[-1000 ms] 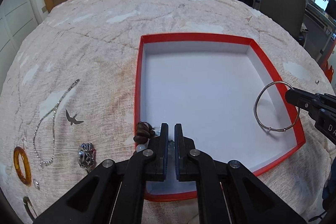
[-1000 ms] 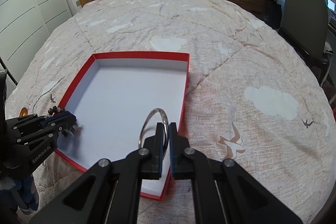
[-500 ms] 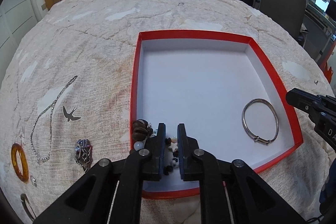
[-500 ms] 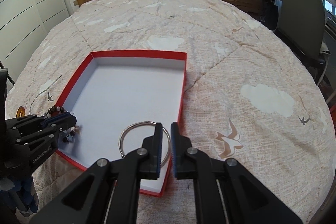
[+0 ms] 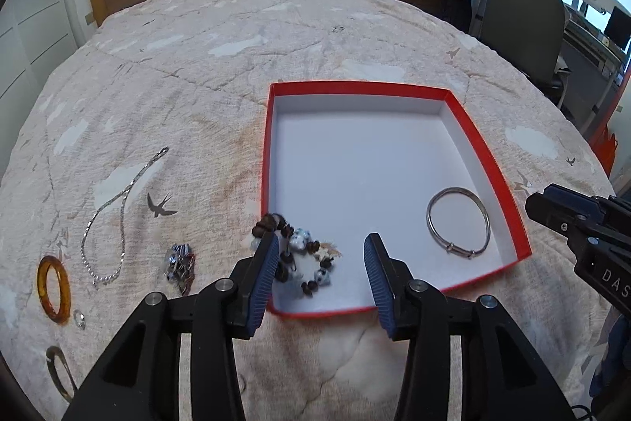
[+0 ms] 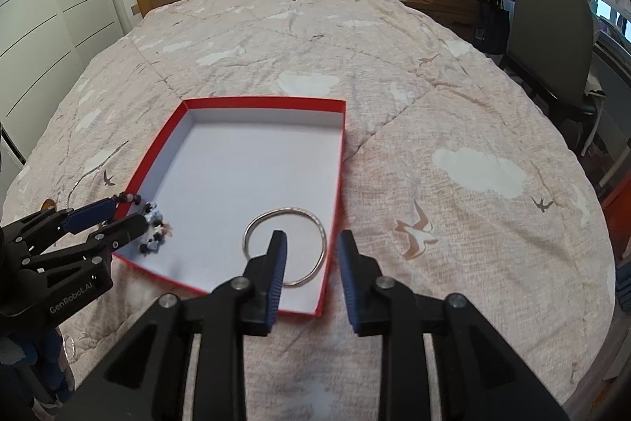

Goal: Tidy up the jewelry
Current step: 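Open both tools to drop the bangle and beaded bracelet into the box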

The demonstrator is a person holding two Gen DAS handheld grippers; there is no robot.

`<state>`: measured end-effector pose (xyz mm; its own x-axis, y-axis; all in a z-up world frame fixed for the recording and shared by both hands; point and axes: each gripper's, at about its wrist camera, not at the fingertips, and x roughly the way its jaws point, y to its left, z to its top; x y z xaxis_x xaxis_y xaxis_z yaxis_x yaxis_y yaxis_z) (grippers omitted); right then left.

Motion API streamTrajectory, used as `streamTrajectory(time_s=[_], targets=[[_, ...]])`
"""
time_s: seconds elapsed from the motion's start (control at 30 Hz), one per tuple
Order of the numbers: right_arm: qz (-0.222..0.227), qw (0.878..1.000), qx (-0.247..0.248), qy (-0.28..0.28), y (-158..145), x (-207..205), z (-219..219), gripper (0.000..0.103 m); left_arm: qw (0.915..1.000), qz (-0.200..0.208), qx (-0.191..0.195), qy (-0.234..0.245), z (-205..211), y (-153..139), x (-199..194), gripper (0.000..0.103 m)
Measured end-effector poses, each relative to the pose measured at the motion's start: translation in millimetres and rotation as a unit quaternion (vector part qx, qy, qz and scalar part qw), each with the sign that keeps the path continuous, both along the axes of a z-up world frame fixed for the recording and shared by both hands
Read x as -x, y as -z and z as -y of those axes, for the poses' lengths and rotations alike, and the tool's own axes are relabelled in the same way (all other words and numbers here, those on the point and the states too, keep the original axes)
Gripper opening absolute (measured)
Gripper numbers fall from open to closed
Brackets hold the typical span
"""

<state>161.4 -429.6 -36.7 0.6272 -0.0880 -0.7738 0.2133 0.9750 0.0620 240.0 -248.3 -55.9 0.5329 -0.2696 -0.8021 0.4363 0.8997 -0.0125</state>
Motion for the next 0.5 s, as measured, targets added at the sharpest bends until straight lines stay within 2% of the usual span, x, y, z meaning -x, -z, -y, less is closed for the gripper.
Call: streamTrajectory(time_s=[0.2,0.5], targets=[[-0.008,1.0,0.003,-0.013,-4,18,-20,0.026,0.9998,-0.002,-0.012,-0.013,-20,-6,17,0.046],[-0.003,1.0,0.006,-0.026,-15,43,-41,0.026,0.9996,0.004,-0.005,-0.028,-43,-23,37,0.046]])
